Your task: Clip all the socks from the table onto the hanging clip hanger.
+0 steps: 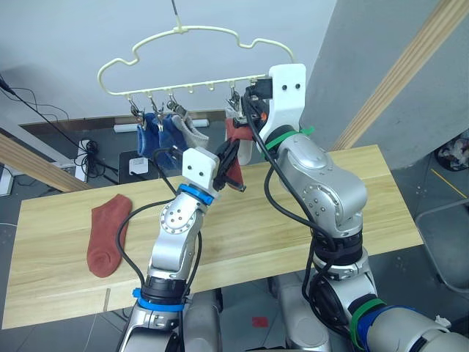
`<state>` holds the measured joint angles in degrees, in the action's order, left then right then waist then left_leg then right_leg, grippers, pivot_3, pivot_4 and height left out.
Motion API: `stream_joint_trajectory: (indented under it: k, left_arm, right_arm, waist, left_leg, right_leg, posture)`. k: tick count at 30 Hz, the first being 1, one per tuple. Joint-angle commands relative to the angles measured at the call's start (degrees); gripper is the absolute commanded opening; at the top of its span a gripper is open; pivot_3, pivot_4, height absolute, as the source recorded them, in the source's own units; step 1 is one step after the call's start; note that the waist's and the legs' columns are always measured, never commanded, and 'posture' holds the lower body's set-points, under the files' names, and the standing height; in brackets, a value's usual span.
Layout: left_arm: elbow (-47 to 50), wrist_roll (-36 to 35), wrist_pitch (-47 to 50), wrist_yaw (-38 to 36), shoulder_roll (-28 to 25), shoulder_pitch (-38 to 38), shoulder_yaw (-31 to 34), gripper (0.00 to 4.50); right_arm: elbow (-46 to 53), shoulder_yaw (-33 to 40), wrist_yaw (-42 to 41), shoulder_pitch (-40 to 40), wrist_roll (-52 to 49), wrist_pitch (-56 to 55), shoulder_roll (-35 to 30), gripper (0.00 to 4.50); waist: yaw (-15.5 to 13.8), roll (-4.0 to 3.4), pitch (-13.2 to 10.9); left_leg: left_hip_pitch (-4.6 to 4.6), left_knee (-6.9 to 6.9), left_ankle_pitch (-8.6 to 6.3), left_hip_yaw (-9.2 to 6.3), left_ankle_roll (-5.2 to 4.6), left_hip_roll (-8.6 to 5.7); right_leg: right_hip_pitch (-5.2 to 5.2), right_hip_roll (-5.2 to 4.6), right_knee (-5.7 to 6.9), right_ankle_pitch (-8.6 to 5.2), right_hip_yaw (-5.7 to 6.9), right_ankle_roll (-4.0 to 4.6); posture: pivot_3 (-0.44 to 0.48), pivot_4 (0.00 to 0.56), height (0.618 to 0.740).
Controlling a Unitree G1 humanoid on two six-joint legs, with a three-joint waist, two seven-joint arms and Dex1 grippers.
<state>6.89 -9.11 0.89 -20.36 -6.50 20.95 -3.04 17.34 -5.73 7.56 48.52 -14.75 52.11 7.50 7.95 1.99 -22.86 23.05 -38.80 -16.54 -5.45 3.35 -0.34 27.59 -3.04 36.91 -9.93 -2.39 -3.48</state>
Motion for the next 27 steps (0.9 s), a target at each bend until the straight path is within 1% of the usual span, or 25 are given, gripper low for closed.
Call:
stream_joint_trajectory:
  k: [1, 5, 10, 15, 19, 22, 27]
  left_arm:
    - [2.5, -0.7, -0.6, 0.3, 0.5, 0.6, 0.0, 0.0]
    - [2.0, -0.6, -0.5, 0.5, 0.5, 1.0, 0.1, 0.0]
    - [1.9, -0.6, -0.2, 0.7, 0.7, 1.3, -0.2, 0.0]
    - [1.3, -0.8, -0.2, 0.7, 0.7, 1.6, -0.1, 0.0]
    - [0.6, -0.8, -0.1, 0.5, 0.6, 1.7, -0.3, 0.0]
    - [0.4, -0.7, -0.1, 0.1, 0.4, 1.4, -0.5, 0.0]
    - [-0.1, -0.6, 0.0, -0.3, 0.2, 1.2, -0.6, 0.0]
  right_arm:
    - [3.4, -0.1, -0.1, -0.5, -0.6, -1.0, 2.7, 1.47]
    - [3.4, 0.4, 0.1, -0.3, -0.7, -0.9, 2.6, 2.85]
    - [4.9, 1.0, -0.4, -0.7, -1.4, 0.2, 2.0, 2.85]
    - [11.0, 1.4, -3.0, -3.9, -4.1, 3.9, -0.2, 2.85]
    - [16.1, 1.9, -5.7, -6.6, -6.1, 7.0, -2.9, 2.85]
    - [20.1, 2.3, -9.0, -8.1, -8.5, 8.7, -6.1, 2.85]
    - [23.6, 2.6, -12.5, -10.1, -11.4, 10.1, -9.9, 2.85]
  waist:
    - [0.0, 0.0, 0.0]
    - [0.0, 0.0, 0.0]
    - [0.0, 0.0, 0.0]
    - [0.0, 0.0, 0.0]
    - [0.0, 0.0, 0.0]
    - [0.0, 0.0, 0.0]
    - [0.1, 0.0, 0.0]
  left_leg:
    - [0.0, 0.0, 0.0, 0.0, 0.0, 0.0]
    - [0.0, 0.0, 0.0, 0.0, 0.0, 0.0]
    - [0.0, 0.0, 0.0, 0.0, 0.0, 0.0]
    - [0.01, 0.0, 0.0, -0.01, 0.0, -0.01]
    - [0.01, -0.01, 0.0, -0.03, 0.0, -0.02]
    - [0.0, -0.01, 0.0, -0.03, 0.0, -0.01]
    - [-0.02, -0.02, 0.0, -0.01, 0.0, 0.0]
  right_leg:
    - [0.0, 0.0, 0.0, 0.0, 0.0, 0.0]
    - [0.0, 0.0, 0.0, 0.0, 0.0, 0.0]
    - [0.0, 0.0, 0.0, 0.0, 0.0, 0.0]
    - [-0.02, 0.0, -0.03, 0.0, 0.0, 0.0]
    - [-0.02, 0.0, -0.02, 0.0, 0.0, -0.01]
    - [-0.04, 0.01, -0.02, -0.01, 0.0, -0.01]
    - [-0.05, 0.03, -0.02, -0.01, 0.0, -0.02]
  posture:
    - [-0.184, 0.393, 0.74]
    - [-0.183, 0.394, 0.74]
    - [-0.183, 0.394, 0.74]
    - [-0.192, 0.396, 0.74]
    - [-0.193, 0.396, 0.74]
    - [-0.195, 0.395, 0.74]
    - [-0.202, 0.392, 0.74]
